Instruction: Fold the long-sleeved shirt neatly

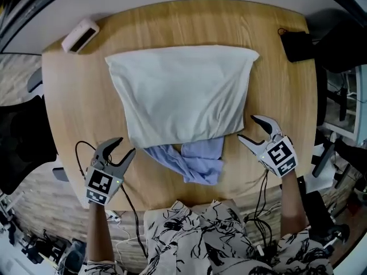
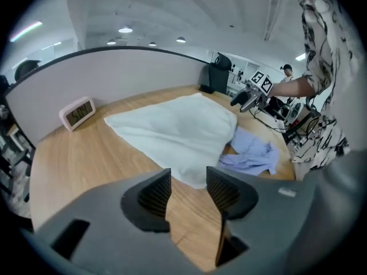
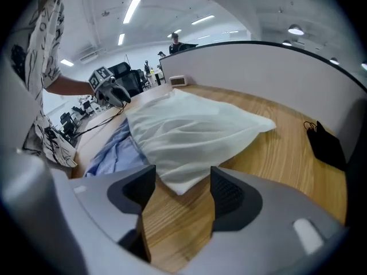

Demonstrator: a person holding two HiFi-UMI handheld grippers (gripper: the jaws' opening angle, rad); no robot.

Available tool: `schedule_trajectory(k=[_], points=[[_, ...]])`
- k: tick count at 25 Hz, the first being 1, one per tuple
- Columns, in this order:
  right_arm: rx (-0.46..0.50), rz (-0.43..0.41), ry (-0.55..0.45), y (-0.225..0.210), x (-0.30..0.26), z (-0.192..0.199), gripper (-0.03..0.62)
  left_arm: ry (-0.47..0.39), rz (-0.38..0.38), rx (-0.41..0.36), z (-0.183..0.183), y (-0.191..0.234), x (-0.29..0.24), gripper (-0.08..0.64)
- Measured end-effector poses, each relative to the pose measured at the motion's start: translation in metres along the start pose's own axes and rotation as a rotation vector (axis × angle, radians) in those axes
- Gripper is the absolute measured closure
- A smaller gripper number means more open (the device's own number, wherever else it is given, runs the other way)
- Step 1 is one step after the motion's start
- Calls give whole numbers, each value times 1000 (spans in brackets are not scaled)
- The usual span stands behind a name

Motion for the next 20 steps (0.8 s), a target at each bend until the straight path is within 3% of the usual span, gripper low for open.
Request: schedule_trajectory(k=[6, 8, 10, 11, 20], points=[[32, 91, 33, 17, -24, 20, 289, 28, -117, -68, 23, -20, -27, 360], [39, 92, 16, 18, -28, 19, 391, 28, -134, -84, 23, -19, -33, 419], [47, 104, 8, 18, -30, 18, 547, 34, -146, -89, 27, -16, -36, 523], [48, 107, 14, 18, -31, 18, 563, 35, -149, -87, 29, -15, -35, 526], [-15, 212, 82, 8, -14, 40, 565, 84, -223, -58, 39, 8, -18, 531]])
Point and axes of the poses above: the fingertips, and each gripper's own axes: x backward along the fingers, y to its left, z out of its underside, the point moved 9 cm from there along x, backward along the fingers, and after that the axes turned 4 degrees about -y, right-handed, at the moved point
